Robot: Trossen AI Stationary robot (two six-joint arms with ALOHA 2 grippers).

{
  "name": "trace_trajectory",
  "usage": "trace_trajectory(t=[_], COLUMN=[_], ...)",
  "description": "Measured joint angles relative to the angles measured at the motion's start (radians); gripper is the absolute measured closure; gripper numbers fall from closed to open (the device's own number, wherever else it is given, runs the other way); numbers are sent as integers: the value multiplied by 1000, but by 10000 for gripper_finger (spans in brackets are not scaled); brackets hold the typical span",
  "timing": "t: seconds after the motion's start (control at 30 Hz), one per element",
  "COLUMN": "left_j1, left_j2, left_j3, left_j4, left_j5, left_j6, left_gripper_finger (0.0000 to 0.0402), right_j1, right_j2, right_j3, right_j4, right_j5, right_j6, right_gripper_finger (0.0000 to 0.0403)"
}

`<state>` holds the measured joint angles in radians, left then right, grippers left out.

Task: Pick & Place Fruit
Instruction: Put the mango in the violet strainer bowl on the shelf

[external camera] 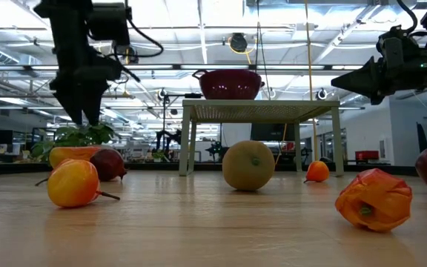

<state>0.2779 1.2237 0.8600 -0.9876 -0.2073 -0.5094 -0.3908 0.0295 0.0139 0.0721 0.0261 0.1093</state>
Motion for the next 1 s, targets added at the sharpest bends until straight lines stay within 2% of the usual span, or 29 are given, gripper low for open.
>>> trace_trajectory(t=[0.37,0.5,0.73,1.0], left_j1=[40,60,91,109], left_j2=[118,131,133,132], left_j3=[0,0,-1,-108], left_j4=[34,48,54,99], left_j5=[4,60,52,76], left_j6=[85,107,145,147], left_gripper_finger=[9,9,9,9], right_j1=[0,0,0,0], right_j2=[0,0,0,0], right_j3=[0,0,0,0], right_j4=[-2,-2,-2,-2], right_j5=[0,0,0,0], right_j6=[1,1,1,1], right_gripper_finger=[403,403,403,403])
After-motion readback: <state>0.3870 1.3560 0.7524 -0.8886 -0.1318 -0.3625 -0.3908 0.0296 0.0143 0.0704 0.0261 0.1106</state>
